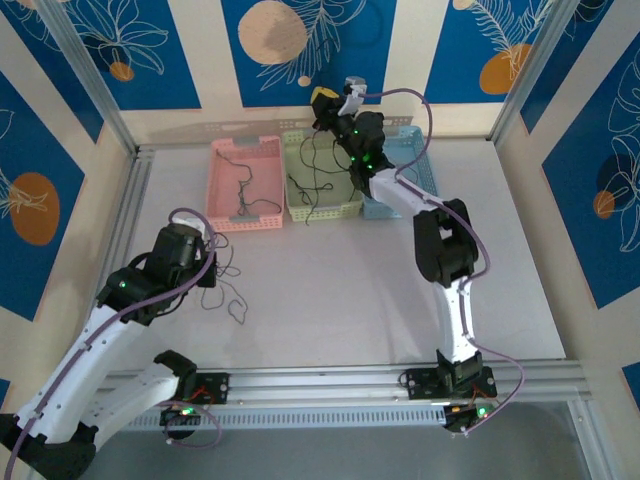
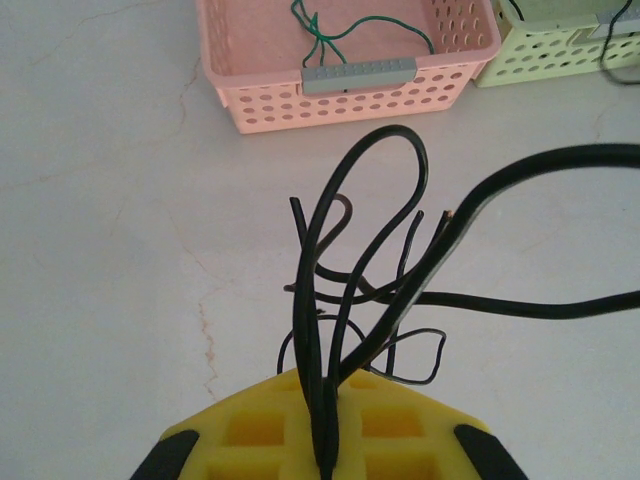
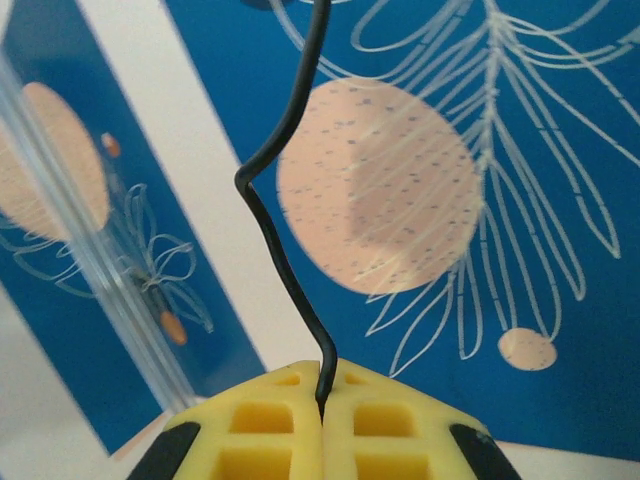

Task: Untangle the cables

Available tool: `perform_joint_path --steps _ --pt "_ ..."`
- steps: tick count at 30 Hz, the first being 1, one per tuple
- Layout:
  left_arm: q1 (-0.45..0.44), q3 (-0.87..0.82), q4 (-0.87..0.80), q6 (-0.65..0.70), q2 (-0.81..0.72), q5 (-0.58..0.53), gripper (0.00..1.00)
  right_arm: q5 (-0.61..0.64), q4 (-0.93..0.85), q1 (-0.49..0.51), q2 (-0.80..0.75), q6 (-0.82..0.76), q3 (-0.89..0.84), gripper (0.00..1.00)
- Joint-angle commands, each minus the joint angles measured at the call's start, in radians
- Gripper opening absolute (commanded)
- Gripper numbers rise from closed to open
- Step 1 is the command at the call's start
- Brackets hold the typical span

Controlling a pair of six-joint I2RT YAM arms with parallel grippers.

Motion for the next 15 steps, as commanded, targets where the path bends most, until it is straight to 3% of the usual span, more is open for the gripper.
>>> perform_joint_path --steps 1,5,8,15 --pt "0.01 -0.009 0.007 0.014 0.002 0.015 0.0 0.097 0.081 -0.012 0.065 0.067 0.134 0.0" --pt "0.01 -0.009 0.008 0.014 0.001 0.017 0.0 0.14 0.115 -0.039 0.175 0.184 0.233 0.0" --pt "0.01 -0.009 0.008 0.016 0.006 0.02 0.0 0.131 0.099 -0.037 0.212 0.162 0.266 0.0" --pt "0.01 -0.009 0.009 0.016 0.005 0.023 0.0 0.075 0.211 -0.017 0.223 0.108 0.088 0.0"
